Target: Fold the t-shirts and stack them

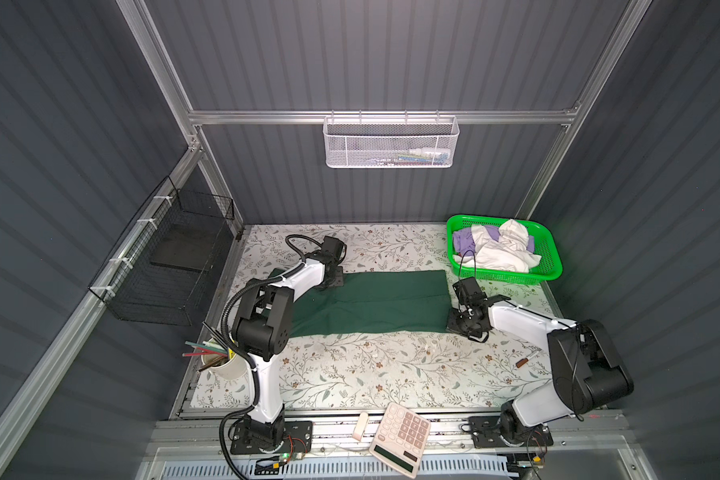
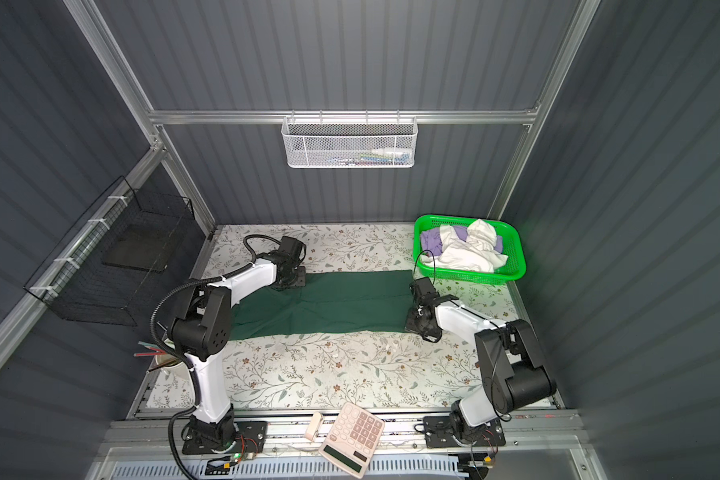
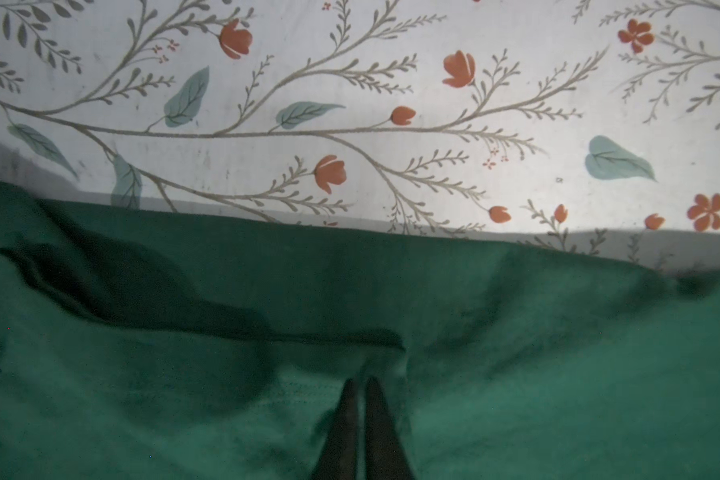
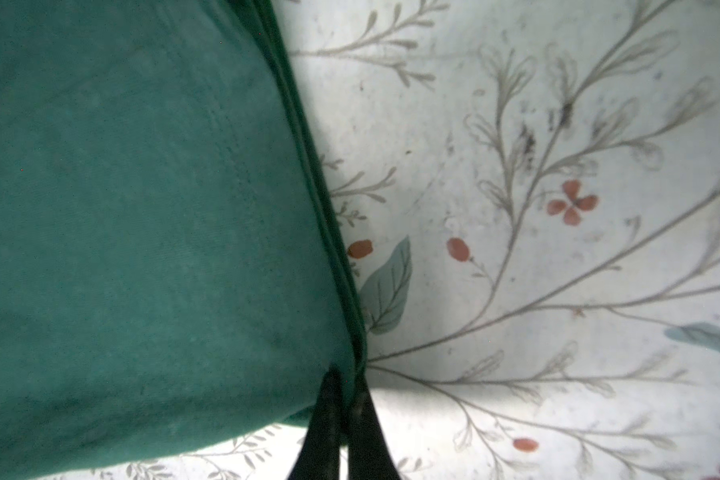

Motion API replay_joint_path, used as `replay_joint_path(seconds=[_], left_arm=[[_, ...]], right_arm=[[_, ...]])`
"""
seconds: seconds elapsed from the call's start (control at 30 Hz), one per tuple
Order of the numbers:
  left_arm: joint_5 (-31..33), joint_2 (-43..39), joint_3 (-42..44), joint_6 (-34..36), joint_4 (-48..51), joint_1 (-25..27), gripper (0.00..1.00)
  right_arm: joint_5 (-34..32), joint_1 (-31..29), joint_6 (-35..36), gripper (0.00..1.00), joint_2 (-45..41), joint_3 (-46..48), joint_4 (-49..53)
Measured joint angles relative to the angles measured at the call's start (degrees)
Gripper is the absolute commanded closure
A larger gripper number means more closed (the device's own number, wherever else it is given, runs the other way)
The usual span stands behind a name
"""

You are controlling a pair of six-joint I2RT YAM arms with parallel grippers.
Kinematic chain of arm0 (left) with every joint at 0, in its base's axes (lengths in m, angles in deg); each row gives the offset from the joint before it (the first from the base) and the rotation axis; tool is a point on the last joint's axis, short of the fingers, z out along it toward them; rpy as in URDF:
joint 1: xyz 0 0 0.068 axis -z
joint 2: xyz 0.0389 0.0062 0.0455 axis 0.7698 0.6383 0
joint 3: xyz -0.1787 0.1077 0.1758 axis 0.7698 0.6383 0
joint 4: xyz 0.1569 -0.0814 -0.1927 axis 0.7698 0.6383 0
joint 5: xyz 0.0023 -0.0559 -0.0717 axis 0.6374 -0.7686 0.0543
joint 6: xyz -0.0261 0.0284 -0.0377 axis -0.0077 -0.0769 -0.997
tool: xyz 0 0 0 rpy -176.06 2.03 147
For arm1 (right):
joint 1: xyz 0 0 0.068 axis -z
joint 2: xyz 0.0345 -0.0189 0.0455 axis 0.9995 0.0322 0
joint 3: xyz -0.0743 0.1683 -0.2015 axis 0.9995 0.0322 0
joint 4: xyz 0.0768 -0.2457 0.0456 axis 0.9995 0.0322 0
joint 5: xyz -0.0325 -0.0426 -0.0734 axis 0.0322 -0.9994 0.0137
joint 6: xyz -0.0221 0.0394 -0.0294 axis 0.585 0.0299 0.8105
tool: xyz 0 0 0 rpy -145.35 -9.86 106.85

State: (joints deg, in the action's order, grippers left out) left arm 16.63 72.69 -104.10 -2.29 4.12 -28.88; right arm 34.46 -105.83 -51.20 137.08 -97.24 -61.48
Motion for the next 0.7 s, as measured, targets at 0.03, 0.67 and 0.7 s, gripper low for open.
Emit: replay_joint_path(seconds=[0.03, 0.67, 0.7], left_arm=[[-0.1, 0.0, 0.0, 0.0, 0.2, 0.0, 0.68], [-0.1, 4.6, -3.0, -0.5, 1.9, 1.0, 0.72], [0.0, 4.7, -3.2, -0.5, 1.9, 1.0, 0.74]], right_arm=[[0.0, 0.0, 0.1, 1.00, 0.0, 0.0, 0.0], [0.1, 0.0, 0.6, 1.00, -0.1, 0.1, -0.2], [0.1, 0.0, 0.7, 1.00, -0.1, 0.1, -0.2]])
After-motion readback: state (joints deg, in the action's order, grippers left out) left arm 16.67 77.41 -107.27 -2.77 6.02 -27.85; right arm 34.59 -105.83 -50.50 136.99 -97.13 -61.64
